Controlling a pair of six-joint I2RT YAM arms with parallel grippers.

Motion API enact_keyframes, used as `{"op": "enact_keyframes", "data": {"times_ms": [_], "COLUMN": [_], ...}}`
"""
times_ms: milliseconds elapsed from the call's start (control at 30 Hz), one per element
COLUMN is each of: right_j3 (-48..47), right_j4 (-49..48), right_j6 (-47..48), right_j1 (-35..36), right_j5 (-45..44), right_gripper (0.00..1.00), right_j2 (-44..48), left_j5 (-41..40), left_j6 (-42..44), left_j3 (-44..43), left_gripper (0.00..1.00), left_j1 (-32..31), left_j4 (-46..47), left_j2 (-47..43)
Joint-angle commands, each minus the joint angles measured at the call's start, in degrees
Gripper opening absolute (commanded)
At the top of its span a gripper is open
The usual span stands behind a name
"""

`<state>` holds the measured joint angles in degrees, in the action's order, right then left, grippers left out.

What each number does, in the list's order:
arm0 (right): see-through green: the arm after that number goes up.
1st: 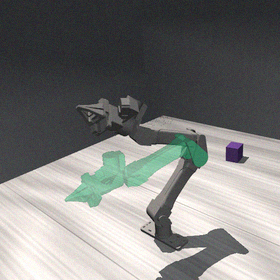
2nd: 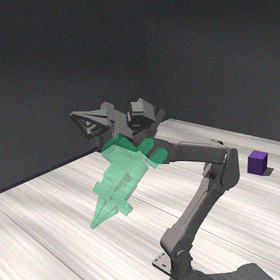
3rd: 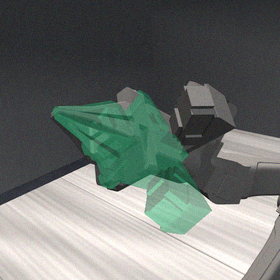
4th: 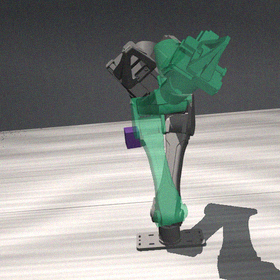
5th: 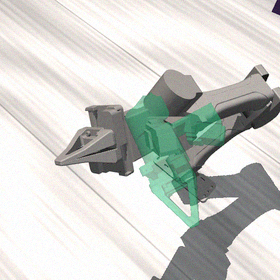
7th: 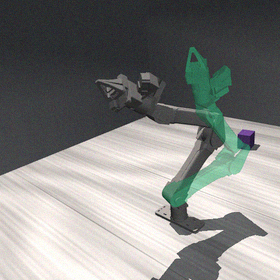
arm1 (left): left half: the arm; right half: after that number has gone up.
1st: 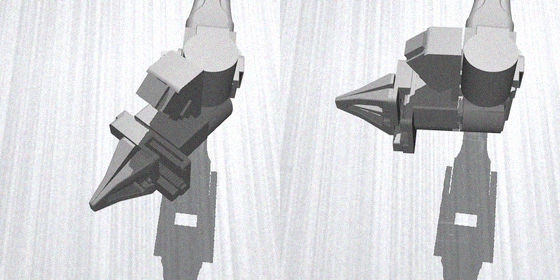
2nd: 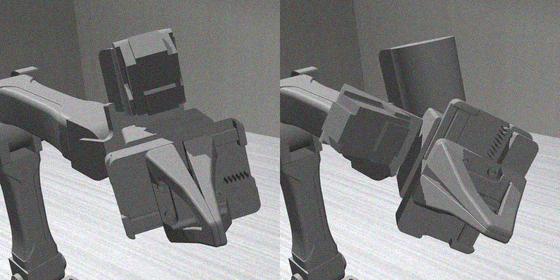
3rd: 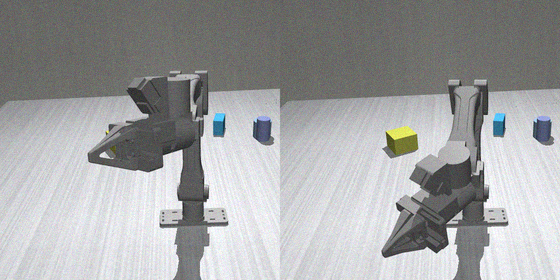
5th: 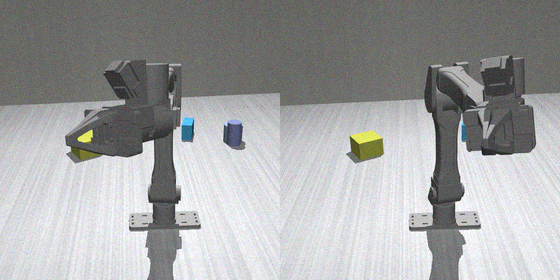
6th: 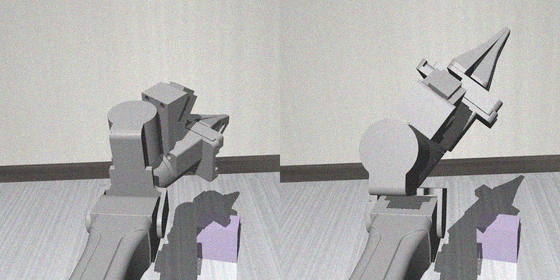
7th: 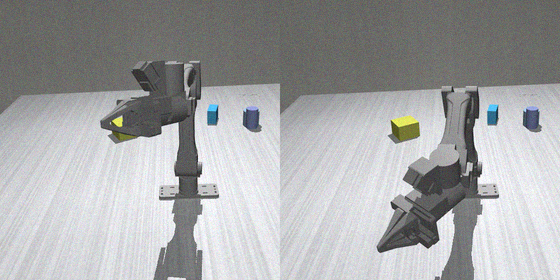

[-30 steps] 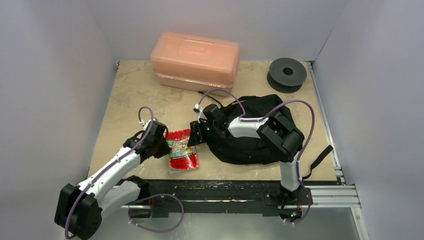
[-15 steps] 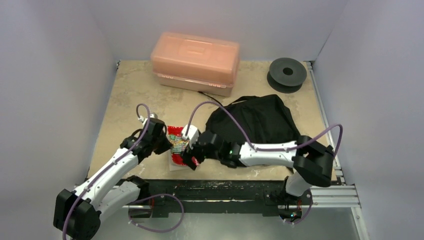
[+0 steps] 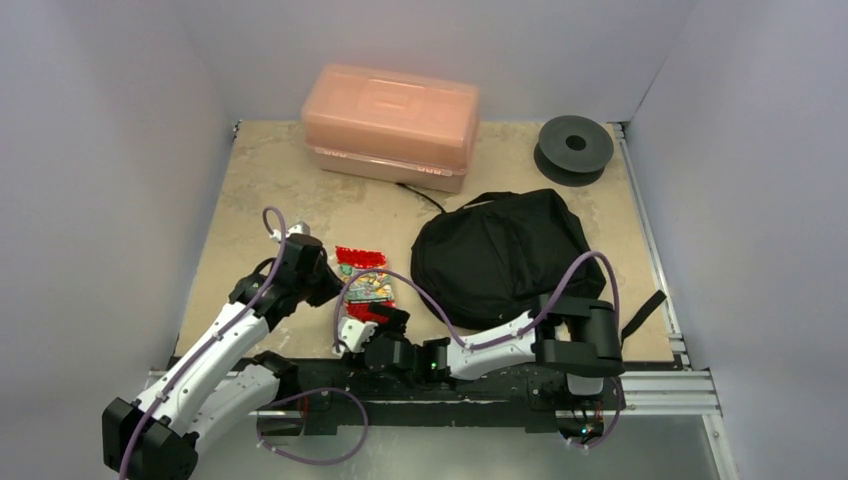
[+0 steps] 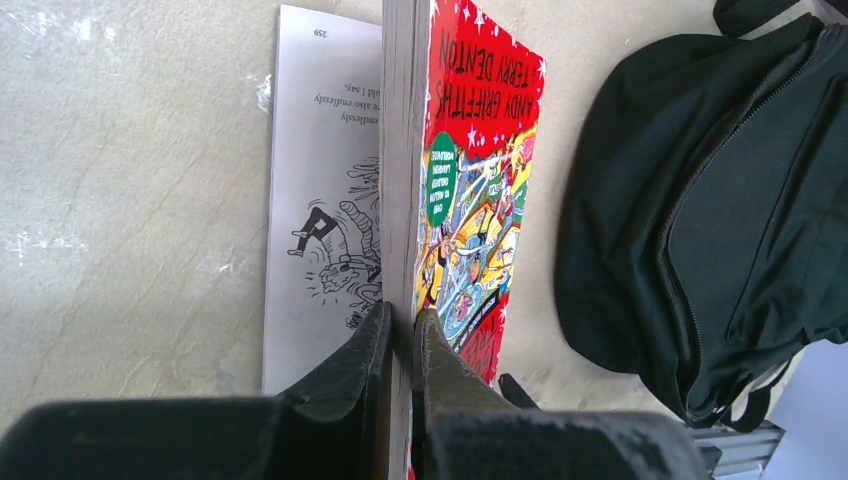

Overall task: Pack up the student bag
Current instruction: Pick up the book from the center of the board.

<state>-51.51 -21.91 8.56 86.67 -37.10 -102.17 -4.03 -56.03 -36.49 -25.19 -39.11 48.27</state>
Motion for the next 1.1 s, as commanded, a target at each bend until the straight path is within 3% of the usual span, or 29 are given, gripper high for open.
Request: {"op": "enact_keyframes", "data": {"times_ms": [0,133,367,533,567,600,633,700,833,933,967,1067], "right_j3": [-4.67,-5.18,-4.91,-3.48,-2.55,-1.68,-0.79,1.04,3.57,6.21,7.57,7.28], "right_j4": [-5.64,-6.10,-6.39,-7.07,-7.74,-8.25,-8.47,-8.60,-5.82,-5.05,-5.50,-4.45], "right_j6": [1.69,0.75,0.08,-2.17,-2.55,-3.05,-3.63,-5.42,-13.36,-14.17,-21.77,-23.08], "right_j1": [0.60,0.60,0.65,0.42,0.16,-0.10,-0.53,-1.66,-7.16,-15.87,-18.84,-26.84], "right_j5": [-15.14,-17.46,-16.88,-14.71,-14.14,-13.52,-12.51,-9.56,-0.22,12.25,16.83,29.93], "right_gripper": [0.88,0.83,0.55,0.21,0.10,0.01,0.00,0.00,0.00,0.00,0.00,0.00], "right_j2": [-1.49,-2.32,-2.71,-0.81,0.37,2.07,2.90,6.40,13.44,20.04,22.11,26.61], "left_j5": [2.54,2.89,3.68,3.70,3.68,3.68,3.49,2.21,-3.12,-8.69,-11.23,-16.09], "left_j6": [-2.53,-3.18,-3.86,-1.79,-0.72,0.66,1.64,3.26,7.64,10.77,11.45,11.87], "left_j3": [-3.15,-2.92,-4.00,-5.56,-6.02,-6.69,-7.57,-9.52,-16.73,-21.32,-22.35,-24.52], "left_gripper": [0.00,0.00,0.00,0.00,0.05,0.19,0.32,0.49,0.55,0.58,0.61,0.70], "left_j1": [-0.14,-0.14,-0.12,-0.12,-0.12,-0.12,-0.12,-0.12,-0.12,-0.12,-0.12,-0.12], "left_j4": [1.93,2.02,1.55,0.41,0.47,0.49,0.23,-1.17,-6.67,-9.70,-10.30,-12.65], "left_j2": [-1.23,-1.89,-2.80,-3.47,-3.64,-3.82,-4.13,-5.06,-6.83,-8.52,-9.27,-10.80]}}
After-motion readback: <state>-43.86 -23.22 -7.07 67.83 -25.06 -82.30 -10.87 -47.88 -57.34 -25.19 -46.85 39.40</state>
